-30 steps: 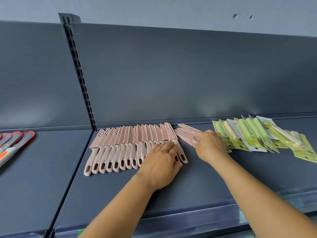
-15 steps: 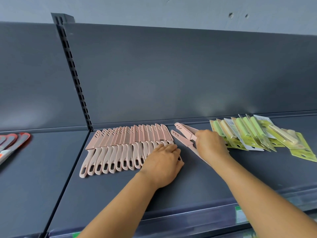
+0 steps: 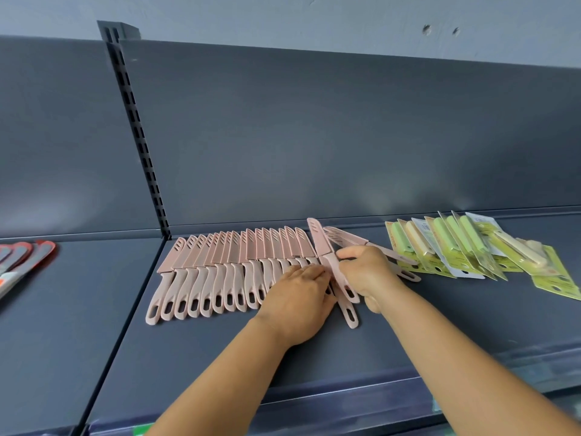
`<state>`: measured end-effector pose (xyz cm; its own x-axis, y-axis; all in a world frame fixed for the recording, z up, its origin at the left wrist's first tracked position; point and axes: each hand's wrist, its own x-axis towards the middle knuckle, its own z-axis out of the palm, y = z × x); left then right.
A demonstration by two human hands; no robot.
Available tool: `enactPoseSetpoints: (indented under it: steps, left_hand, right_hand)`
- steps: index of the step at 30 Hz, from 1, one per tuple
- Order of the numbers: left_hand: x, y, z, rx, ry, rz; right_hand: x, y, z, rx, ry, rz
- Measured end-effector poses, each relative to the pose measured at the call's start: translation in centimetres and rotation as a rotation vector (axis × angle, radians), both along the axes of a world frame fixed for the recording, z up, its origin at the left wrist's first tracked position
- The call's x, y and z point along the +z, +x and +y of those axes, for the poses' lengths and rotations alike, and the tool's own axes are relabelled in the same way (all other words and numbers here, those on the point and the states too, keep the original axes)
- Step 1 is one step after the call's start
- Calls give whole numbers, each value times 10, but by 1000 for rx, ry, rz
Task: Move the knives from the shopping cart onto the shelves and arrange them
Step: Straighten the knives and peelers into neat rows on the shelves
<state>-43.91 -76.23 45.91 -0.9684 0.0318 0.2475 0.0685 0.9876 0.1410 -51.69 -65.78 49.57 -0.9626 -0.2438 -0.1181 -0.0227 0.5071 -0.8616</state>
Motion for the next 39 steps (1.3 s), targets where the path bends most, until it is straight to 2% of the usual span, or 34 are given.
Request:
enactPoseSetpoints:
  steps: [6,11,17,24,34,39]
  left_hand:
    - [1,1,1,6,0,3]
    - [0,1,0,16,49,25]
    - [6,6,1,26,26,23]
    - [6,7,2,31,51,41]
    - [4,6,1,16,84,41]
    - [6,6,1,-2,108,107]
  right_hand:
    - [13,2,10,1,135,150]
    - [7,14,2,80,110,89]
    - [12,5,9,55,193,140]
    - [9,0,-3,90,180,71]
    - [9,-8,-19,183,321,165]
    - [3,-9,-15,243,403,232]
